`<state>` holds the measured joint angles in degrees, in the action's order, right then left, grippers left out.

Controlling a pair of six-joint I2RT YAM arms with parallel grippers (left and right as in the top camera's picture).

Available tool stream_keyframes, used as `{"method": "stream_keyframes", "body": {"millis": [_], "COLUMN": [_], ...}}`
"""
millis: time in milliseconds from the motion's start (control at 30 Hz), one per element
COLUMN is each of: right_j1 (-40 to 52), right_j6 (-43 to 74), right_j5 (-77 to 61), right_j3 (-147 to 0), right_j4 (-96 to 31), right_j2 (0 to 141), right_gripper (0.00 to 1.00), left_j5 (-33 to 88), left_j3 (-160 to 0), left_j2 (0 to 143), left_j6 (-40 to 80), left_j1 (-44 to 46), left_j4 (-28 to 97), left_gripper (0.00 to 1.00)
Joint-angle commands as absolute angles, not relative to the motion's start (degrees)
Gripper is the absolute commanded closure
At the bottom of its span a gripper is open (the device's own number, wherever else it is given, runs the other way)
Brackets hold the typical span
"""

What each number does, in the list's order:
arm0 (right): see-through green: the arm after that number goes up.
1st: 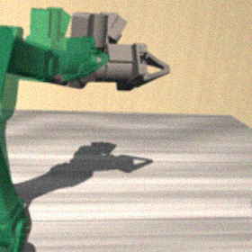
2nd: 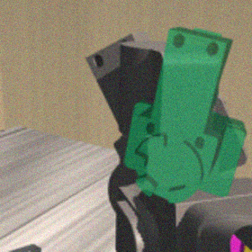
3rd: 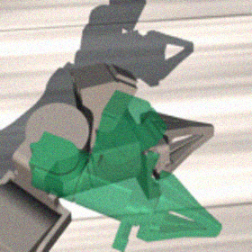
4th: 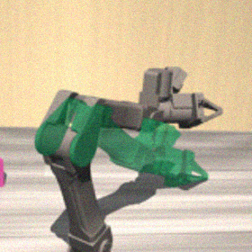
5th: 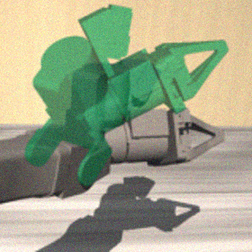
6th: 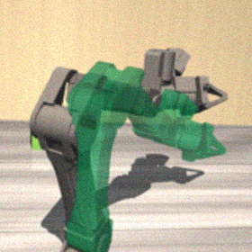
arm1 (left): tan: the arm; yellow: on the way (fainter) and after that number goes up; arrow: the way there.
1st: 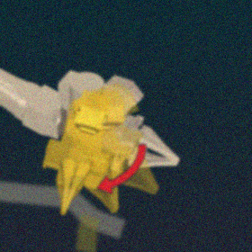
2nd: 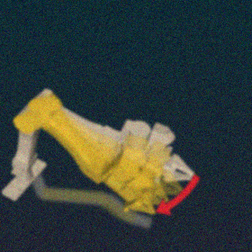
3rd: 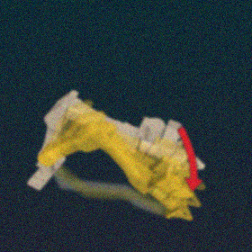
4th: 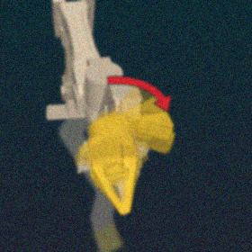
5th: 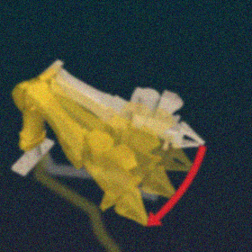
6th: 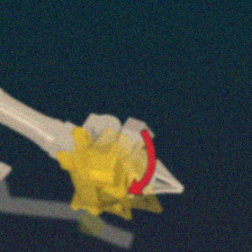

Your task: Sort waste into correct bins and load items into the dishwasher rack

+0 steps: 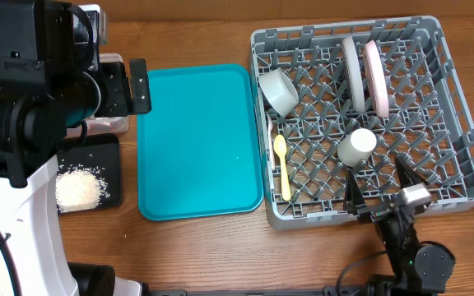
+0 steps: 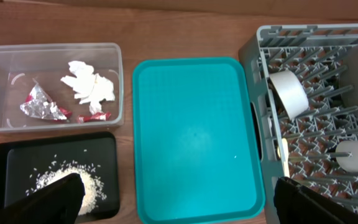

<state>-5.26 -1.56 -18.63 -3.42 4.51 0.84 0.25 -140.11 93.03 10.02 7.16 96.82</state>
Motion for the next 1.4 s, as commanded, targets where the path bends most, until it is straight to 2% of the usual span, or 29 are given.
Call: {"method": "stream_keyframes", "body": {"millis": [0,233,833,900,967,1067,1233,1367], "right_j1": [-5.32,-5.32,-5.32,-5.32,-5.32,-5.32,-5.32,-5.32], "right_j6": [-1.69,-1.72,-1.69,-1.69,-1.69,-1.69,-1.69,-1.69], "right_j5": [-17.91,-18.04,-18.06,-18.06,-18.06,-18.06,-18.06,-18.06], "right_j3": [-0.43,-0.47,-0.47,-0.47,-0.47,-0.47,-0.47,-0.47], "right_j4": [5.48,-3.29,-3.25,-3.25,-3.25,-3.25,-3.25,-3.25], "right_j2": [0.16,0.21,0.36,0.36,0.36,0.36,0.36,0.36], "right_gripper": [0.00,0.00,0.00,0.00,0.00,0.00,0.00,0.00], "left_j5": [0.47,0.45,0.40,-4.03,-5.54,-1.69,2.02,1.96], "left_j3": [-140.07,-140.07,-140.00,-139.83,-136.79,-125.67,-101.16,-80.90], "left_j2": [93.38,93.38,93.10,91.79,88.92,81.93,66.81,52.99], "left_j6": [8.78,8.75,8.75,8.14,6.74,2.09,-6.33,-8.78], "left_j1": [7.31,7.31,7.49,7.46,7.49,7.49,7.09,5.17], "left_j4": [96.79,96.79,96.79,96.07,89.97,76.64,57.21,46.59], "left_gripper": [0.00,0.00,0.00,0.00,0.00,0.00,0.00,0.00]}}
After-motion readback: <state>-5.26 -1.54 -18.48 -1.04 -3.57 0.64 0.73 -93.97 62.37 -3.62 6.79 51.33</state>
